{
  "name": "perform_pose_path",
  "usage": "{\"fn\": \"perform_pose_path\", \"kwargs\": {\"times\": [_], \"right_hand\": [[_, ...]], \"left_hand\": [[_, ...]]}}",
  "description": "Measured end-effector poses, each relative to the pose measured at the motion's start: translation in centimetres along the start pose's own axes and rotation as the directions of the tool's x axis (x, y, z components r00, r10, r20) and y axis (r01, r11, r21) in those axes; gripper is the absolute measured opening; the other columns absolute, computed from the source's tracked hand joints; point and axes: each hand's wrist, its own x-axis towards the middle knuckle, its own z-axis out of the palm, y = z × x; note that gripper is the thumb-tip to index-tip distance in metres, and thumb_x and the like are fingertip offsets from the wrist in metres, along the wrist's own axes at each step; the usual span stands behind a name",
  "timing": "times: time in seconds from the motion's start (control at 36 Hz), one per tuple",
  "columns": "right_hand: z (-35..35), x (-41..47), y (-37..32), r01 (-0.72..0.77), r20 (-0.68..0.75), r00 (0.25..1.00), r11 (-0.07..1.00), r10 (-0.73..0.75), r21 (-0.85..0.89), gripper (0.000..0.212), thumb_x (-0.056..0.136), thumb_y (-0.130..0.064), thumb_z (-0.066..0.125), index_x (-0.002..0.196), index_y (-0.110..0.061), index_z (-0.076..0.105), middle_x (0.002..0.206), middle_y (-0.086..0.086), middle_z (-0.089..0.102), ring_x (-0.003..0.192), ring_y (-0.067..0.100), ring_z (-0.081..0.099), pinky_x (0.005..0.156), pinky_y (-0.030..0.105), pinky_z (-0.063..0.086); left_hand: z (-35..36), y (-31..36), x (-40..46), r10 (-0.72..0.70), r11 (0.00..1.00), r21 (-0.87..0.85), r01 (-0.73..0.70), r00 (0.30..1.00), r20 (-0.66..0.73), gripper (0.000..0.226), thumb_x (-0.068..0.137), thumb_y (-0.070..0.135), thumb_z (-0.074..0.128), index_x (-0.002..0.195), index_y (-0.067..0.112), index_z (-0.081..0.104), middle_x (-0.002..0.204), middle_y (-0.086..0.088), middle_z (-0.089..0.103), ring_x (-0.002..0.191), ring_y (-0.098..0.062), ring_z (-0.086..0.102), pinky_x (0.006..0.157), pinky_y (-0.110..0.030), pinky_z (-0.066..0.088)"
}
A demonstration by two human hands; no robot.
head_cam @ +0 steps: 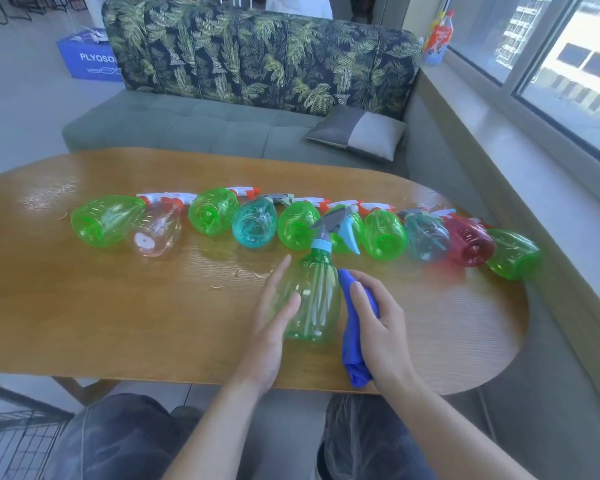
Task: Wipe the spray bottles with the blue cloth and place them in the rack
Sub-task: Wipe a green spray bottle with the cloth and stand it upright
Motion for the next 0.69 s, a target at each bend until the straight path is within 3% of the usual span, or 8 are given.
{"fn": "perform_pose_path", "kwargs": {"times": [0.11,0.28,0.33,0.39,0.44,0.53,0.61,0.69], "right_hand": [[-0.2,0.0,0.0,0.009,0.024,1.000,1.000,-0.009,-0.007,0.022,0.106,-0.042,0.057,0.125,-0.040,0.068,0.101,-0.003,0.074,0.081,0.025,0.067,0.074,0.038,0.053],[0.1,-0.1,-0.8,0.089,0.051,0.995,0.994,-0.086,-0.068,0.023,0.107,-0.036,0.057,0.126,-0.042,0.068,0.112,-0.010,0.073,0.090,0.014,0.068,0.079,0.035,0.052],[0.2,0.4,-1.5,0.148,0.025,0.989,0.985,-0.146,-0.091,0.026,0.106,-0.032,0.057,0.128,-0.040,0.069,0.114,-0.014,0.071,0.098,0.010,0.067,0.084,0.027,0.051],[0.5,1.1,-2.0,0.194,0.009,0.981,0.972,-0.195,-0.135,0.027,0.106,-0.032,0.057,0.130,-0.039,0.069,0.105,-0.010,0.067,0.095,0.012,0.064,0.081,0.020,0.049],[1.0,1.7,-2.0,0.220,0.027,0.975,0.956,-0.219,-0.197,0.029,0.107,-0.037,0.055,0.133,-0.039,0.068,0.099,-0.002,0.062,0.088,0.015,0.061,0.077,0.024,0.049],[1.5,1.9,-1.4,0.278,0.063,0.961,0.920,-0.271,-0.276,0.028,0.107,-0.041,0.053,0.131,-0.044,0.067,0.103,-0.004,0.062,0.092,0.013,0.063,0.082,0.030,0.053],[1.6,1.5,-1.0,0.381,0.111,0.924,0.853,-0.367,-0.355,0.031,0.105,-0.044,0.053,0.130,-0.040,0.070,0.106,-0.004,0.061,0.095,0.010,0.063,0.085,0.028,0.052],[1.5,0.5,-0.6,0.565,0.223,0.824,0.730,-0.520,-0.386,0.030,0.105,-0.038,0.056,0.130,-0.031,0.072,0.105,-0.005,0.058,0.088,0.006,0.060,0.079,0.025,0.052]], "left_hand": [[0.1,0.1,0.1,0.012,0.999,0.050,-0.013,1.000,0.020,0.056,0.103,0.043,0.052,0.158,0.049,0.045,0.163,0.035,0.040,0.155,0.011,0.027,0.134,-0.044,0.019],[-0.3,-0.4,0.3,-0.021,1.000,-0.013,0.021,1.000,0.005,0.052,0.103,0.053,0.051,0.155,0.053,0.050,0.168,0.019,0.043,0.161,-0.014,0.032,0.130,-0.061,0.024],[-0.2,-0.3,0.3,-0.015,1.000,0.011,0.015,1.000,0.016,0.051,0.105,0.051,0.050,0.155,0.051,0.051,0.167,0.021,0.044,0.161,-0.010,0.031,0.131,-0.056,0.024],[0.0,-0.3,0.2,-0.010,0.998,0.056,0.009,0.999,0.030,0.049,0.107,0.045,0.047,0.155,0.047,0.052,0.163,0.029,0.045,0.158,0.002,0.030,0.132,-0.043,0.024],[0.1,-0.3,0.2,-0.007,0.996,0.091,0.003,0.999,0.043,0.049,0.107,0.043,0.043,0.156,0.045,0.049,0.160,0.036,0.045,0.155,0.010,0.030,0.127,-0.031,0.026],[0.2,-0.6,0.4,-0.003,0.994,0.107,-0.001,0.999,0.036,0.048,0.107,0.044,0.041,0.154,0.046,0.050,0.158,0.038,0.045,0.153,0.012,0.030,0.122,-0.025,0.027],[0.2,-0.7,0.6,-0.011,0.998,0.057,0.011,1.000,0.007,0.046,0.108,0.044,0.043,0.152,0.046,0.055,0.159,0.032,0.049,0.154,0.007,0.034,0.130,-0.036,0.026],[-0.1,-0.6,0.6,-0.046,0.999,-0.028,0.046,0.999,0.000,0.046,0.105,0.057,0.049,0.150,0.051,0.058,0.162,0.026,0.049,0.156,-0.002,0.036,0.131,-0.053,0.027]]}}
